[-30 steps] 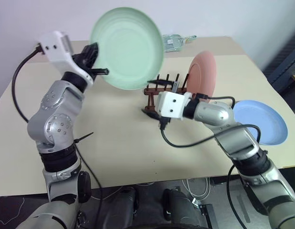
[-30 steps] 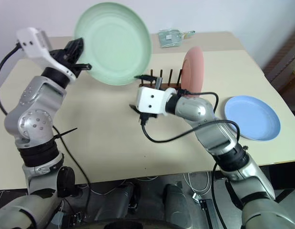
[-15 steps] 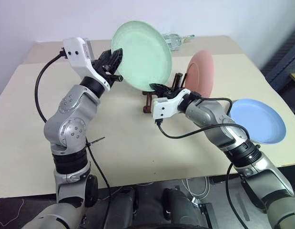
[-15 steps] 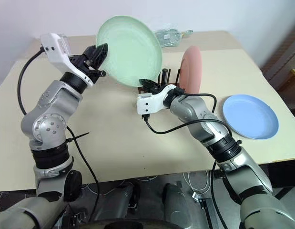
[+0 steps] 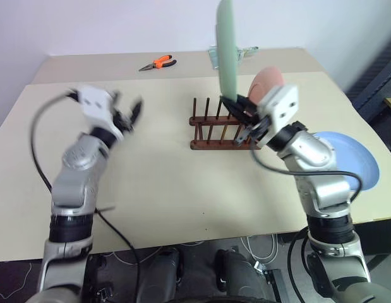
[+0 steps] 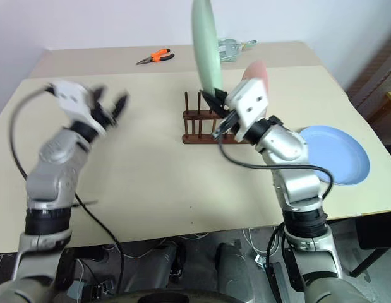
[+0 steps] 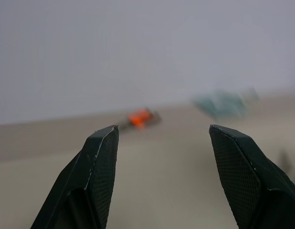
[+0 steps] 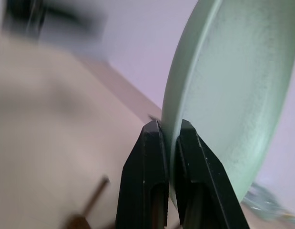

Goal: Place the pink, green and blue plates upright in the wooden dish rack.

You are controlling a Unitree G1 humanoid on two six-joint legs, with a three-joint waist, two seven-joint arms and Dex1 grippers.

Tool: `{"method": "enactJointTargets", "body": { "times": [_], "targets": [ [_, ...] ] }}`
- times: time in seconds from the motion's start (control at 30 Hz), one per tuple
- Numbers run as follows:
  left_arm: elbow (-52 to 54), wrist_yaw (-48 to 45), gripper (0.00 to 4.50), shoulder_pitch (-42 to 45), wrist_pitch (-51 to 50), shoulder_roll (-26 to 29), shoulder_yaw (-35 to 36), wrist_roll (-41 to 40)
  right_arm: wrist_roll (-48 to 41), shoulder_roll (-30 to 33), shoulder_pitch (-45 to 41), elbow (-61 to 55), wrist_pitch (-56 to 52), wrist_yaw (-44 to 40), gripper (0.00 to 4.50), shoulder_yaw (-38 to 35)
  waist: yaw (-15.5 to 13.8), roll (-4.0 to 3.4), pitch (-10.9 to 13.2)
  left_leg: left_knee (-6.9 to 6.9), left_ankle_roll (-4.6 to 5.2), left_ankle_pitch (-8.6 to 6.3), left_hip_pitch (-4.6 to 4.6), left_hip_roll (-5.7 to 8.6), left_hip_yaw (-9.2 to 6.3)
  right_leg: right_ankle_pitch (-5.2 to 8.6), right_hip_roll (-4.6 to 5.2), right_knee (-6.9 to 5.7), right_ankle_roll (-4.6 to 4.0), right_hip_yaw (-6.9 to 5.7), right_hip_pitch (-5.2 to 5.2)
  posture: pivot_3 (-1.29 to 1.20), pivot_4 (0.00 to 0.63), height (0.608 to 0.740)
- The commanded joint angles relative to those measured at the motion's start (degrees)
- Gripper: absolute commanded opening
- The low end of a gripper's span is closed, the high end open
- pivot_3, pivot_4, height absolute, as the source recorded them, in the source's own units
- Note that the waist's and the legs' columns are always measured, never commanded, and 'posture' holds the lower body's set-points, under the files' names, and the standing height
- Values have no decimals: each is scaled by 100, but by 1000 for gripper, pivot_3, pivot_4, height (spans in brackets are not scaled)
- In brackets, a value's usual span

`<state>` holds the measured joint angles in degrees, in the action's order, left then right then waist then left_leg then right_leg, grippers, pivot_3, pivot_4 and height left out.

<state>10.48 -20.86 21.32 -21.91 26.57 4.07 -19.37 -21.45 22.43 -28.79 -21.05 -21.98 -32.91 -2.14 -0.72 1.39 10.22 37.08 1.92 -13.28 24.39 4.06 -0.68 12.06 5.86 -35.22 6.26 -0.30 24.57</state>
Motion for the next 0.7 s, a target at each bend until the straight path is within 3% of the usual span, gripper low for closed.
{"method": "enactJointTargets", "body": {
  "times": [0.03,0.2,0.33,0.7],
  "targets": [
    [726,-1153,3070,-399,-32,257,-419,-412,-1416,155,34,-581,-1105,-86,0,-580,6,-2,1,-1,0,-2,3,-1,0,1,4,2,-3,0,3,0,150,719],
    [1198,-1898,3070,-889,-297,550,-790,-613,-2043,258,-41,-544,-1693,131,0,-882,43,-34,6,-14,-1,-3,3,-8,1,12,6,2,-21,1,11,0,150,719],
    [1281,-1936,3070,-1004,-352,500,-1008,-471,-2350,274,-145,-246,-1967,234,0,-1014,37,-53,7,-15,2,-1,4,-8,5,12,8,6,-22,1,12,0,150,719],
    [1343,-1888,3070,-1050,-392,410,-1121,-380,-1779,385,-338,776,-1765,195,0,-730,8,-53,7,-9,12,4,7,-7,6,12,9,7,-21,0,10,0,150,719]
  ]
}}
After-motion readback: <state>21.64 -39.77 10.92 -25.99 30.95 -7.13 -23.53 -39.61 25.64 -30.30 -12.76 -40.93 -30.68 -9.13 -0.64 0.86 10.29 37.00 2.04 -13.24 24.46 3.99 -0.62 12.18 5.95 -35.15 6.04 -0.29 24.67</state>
